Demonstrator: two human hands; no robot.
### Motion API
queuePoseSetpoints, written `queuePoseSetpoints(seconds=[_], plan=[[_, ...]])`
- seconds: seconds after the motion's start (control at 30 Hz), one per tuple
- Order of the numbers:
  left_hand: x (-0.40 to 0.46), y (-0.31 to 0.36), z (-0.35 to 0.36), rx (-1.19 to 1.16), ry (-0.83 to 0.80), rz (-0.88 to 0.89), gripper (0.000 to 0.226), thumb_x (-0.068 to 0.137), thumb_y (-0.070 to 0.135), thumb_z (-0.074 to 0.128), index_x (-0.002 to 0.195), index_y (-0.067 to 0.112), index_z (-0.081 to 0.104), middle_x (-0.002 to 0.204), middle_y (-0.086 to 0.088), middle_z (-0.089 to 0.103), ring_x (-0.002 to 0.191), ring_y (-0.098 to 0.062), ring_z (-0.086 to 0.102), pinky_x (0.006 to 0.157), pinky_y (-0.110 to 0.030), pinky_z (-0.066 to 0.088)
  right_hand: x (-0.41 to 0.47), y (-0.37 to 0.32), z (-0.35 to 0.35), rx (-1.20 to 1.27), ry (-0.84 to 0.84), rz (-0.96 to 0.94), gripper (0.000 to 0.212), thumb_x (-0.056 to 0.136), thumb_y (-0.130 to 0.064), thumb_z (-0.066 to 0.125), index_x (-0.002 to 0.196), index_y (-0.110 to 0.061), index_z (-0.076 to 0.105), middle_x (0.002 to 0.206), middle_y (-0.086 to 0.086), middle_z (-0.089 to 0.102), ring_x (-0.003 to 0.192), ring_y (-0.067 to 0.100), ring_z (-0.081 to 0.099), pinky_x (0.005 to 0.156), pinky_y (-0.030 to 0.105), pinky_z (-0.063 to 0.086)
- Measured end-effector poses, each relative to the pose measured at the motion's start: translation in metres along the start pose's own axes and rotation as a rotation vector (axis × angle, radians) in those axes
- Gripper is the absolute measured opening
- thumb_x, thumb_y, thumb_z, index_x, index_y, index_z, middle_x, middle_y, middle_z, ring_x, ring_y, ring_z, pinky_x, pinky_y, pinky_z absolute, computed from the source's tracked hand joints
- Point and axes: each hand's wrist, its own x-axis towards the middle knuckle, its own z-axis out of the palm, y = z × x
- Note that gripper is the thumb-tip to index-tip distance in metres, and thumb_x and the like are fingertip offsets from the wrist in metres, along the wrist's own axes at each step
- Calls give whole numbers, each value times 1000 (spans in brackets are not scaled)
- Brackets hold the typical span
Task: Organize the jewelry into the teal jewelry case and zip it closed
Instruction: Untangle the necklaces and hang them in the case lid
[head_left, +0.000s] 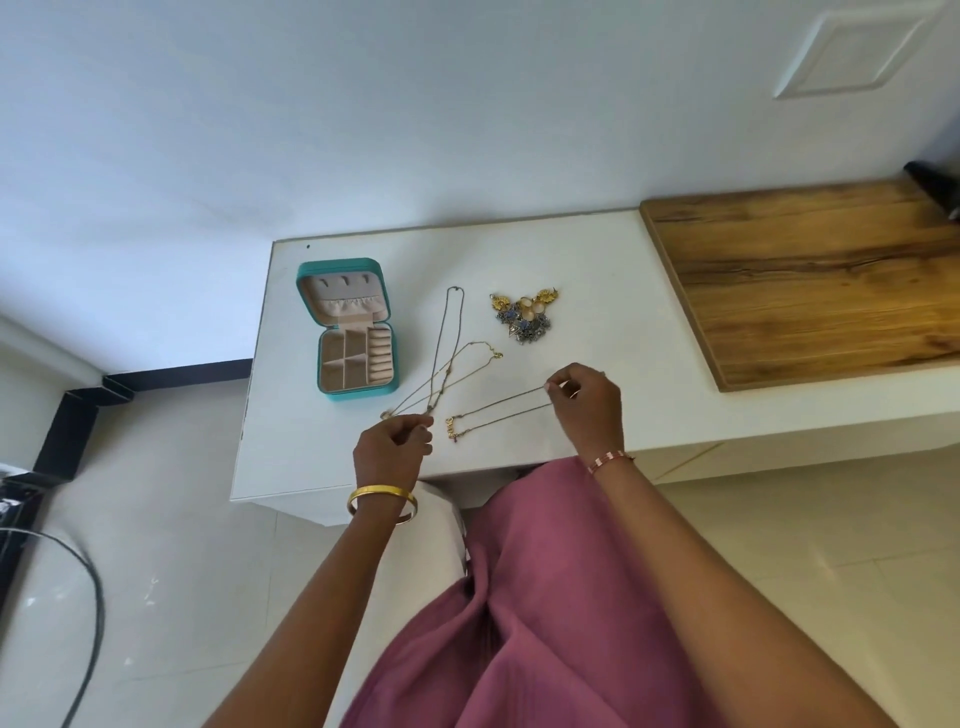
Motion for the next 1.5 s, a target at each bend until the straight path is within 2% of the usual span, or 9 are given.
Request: queuePoseSetpoints(seconds=[0.1, 0.33, 0.43, 0.53, 0.7, 0.83, 0.97, 1.3, 1.5], plan=[[-3, 2, -7, -31, -6, 14, 19, 87, 4, 50, 96, 7, 68, 84, -7, 66, 73, -22, 62, 81, -33, 53, -17, -12, 10, 21, -75, -6, 7, 83, -9, 62, 82, -4, 67, 74, 11, 65, 65, 16, 52, 54, 8, 32], [-3, -4, -19, -86, 17, -3, 19, 88, 5, 49, 96, 7, 67, 85, -6, 65, 74, -20, 62, 82, -34, 53, -39, -34, 34, -27, -217, -17, 9, 84, -13, 62, 84, -5, 66, 73, 7, 61, 67, 16, 51, 55, 15, 35], [1, -11, -21, -32, 61, 14, 19, 87, 6, 52, 99, 9, 67, 98, -11, 69, 85, -20, 60, 92, -33, 48, -43, -36, 46, -93, -259, -35, 10, 84, -11, 60, 87, -4, 67, 89, 13, 68, 75, 19, 56, 66, 22, 41], [12, -18, -28, 82, 129, 62, 24, 87, 7, 53, 109, 6, 64, 113, -13, 65, 97, -20, 58, 90, -24, 40, -43, -43, 59, -176, -313, -110, 15, 86, -11, 56, 96, -5, 66, 102, 16, 63, 93, 27, 59, 76, 27, 43], [44, -24, -47, 253, 198, 112, 36, 87, 3, 52, 124, 3, 52, 132, -17, 51, 123, -31, 47, 106, -36, 35, -36, -74, 87, -252, -396, -326, 32, 90, -7, 48, 121, -4, 56, 125, 13, 55, 117, 27, 48, 96, 32, 41], [67, -27, -52, 316, 135, 101, 50, 90, 1, 46, 138, 7, 34, 150, -12, 28, 138, -29, 28, 111, -37, 26, -27, -93, 112, -396, -491, -462, 45, 92, -5, 45, 137, -6, 38, 145, 12, 38, 135, 26, 33, 109, 32, 32], [77, -33, -49, 384, 7, 96, 57, 92, 0, 39, 144, 9, 18, 154, -10, 16, 138, -29, 27, 110, -34, 27, -19, -90, 129, -578, -570, -569, 53, 93, -5, 40, 143, -6, 24, 153, 12, 23, 142, 29, 19, 117, 39, 18], [56, -39, -29, 329, 27, 96, 60, 92, 0, 39, 145, 13, 14, 155, -7, 11, 134, -29, 35, 106, -32, 34, -2, -76, 120, -660, -546, -640, 54, 91, -1, 39, 143, -10, 26, 154, 6, 22, 143, 24, 16, 117, 41, 14], [48, -30, -32, 272, 99, 115, 58, 91, 3, 45, 143, 10, 21, 155, -8, 14, 139, -27, 27, 109, -32, 29, -2, -74, 99, -375, -426, -554, 47, 93, -1, 40, 139, -9, 36, 148, 7, 35, 140, 21, 25, 113, 28, 20]])
